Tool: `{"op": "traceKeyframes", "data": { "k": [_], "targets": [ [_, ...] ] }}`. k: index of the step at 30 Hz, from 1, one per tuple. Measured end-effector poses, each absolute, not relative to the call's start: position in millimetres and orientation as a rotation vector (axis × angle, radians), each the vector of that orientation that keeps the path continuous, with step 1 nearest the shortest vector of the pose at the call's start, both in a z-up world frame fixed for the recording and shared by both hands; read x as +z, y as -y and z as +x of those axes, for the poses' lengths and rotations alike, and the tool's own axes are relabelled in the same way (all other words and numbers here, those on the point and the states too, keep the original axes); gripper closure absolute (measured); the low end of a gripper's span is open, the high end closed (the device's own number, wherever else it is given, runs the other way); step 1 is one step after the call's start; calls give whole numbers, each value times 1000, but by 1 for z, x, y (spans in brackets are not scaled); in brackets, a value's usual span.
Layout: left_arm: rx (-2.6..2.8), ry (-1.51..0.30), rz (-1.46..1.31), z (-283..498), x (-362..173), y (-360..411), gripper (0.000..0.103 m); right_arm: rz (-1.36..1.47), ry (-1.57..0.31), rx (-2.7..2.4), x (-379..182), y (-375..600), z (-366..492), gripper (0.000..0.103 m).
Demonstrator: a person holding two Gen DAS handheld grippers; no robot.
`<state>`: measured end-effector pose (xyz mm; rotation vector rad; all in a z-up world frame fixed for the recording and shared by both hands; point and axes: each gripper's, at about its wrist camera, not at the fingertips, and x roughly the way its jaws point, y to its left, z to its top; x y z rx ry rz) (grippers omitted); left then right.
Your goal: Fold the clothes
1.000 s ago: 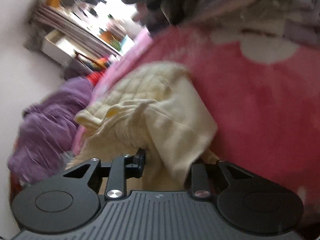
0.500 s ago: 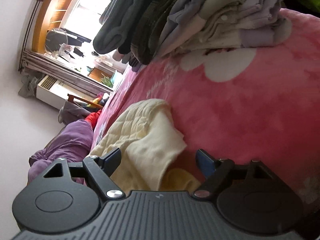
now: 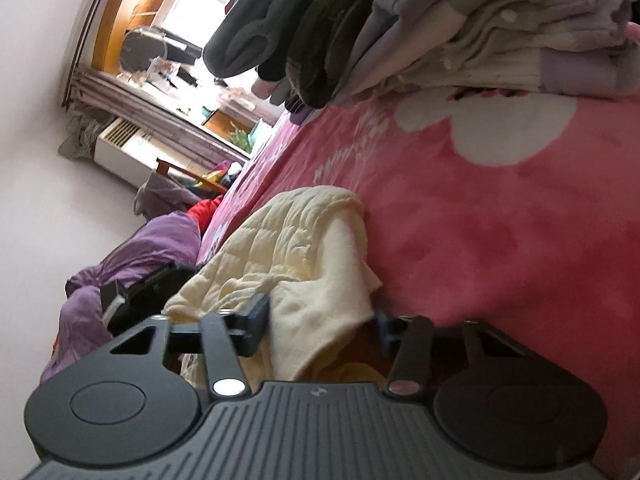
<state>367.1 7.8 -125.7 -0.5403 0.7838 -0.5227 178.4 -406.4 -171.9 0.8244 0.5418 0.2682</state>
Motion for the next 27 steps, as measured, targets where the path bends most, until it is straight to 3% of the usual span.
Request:
{"op": "traceKeyframes", "data": {
  "k": [2, 4, 6, 11, 15, 16, 17, 18, 20, 22, 23, 27],
  "targets": [
    [-533, -780, -513, 373, -128, 4, 91, 805, -536, 282, -170, 406, 182, 68],
    [-543, -775, -486, 378, -130, 15, 96, 785, -530, 296, -168, 405, 185, 78],
    [-542, -684, -471, 374, -116, 13, 98, 766, -524, 310, -165, 404, 188, 79],
    [-419, -254, -551, 337, -56, -50, 98, 707, -489, 344, -152, 401, 200, 84],
    [-222, -86, -606, 322, -54, -112, 98, 587, -483, 321, -125, 390, 240, 89],
    [-178, -99, -613, 324, -62, -126, 96, 547, -525, 296, -125, 386, 252, 88],
    [-154, -195, -621, 334, -76, -138, 79, 540, -544, 275, -129, 384, 255, 88],
    [-117, -349, -643, 347, -95, -150, 54, 533, -562, 254, -132, 383, 259, 85],
    [-9, -574, -700, 357, -130, -173, 53, 556, -594, 233, -142, 383, 259, 78],
    [6, -681, -731, 360, -149, -190, 52, 569, -591, 227, -146, 383, 256, 37],
    [4, -700, -736, 360, -154, -195, 51, 558, -576, 222, -144, 381, 256, 29],
    [-19, -717, -755, 361, -163, -203, 50, 510, -517, 201, -138, 376, 253, 29]
  ]
}}
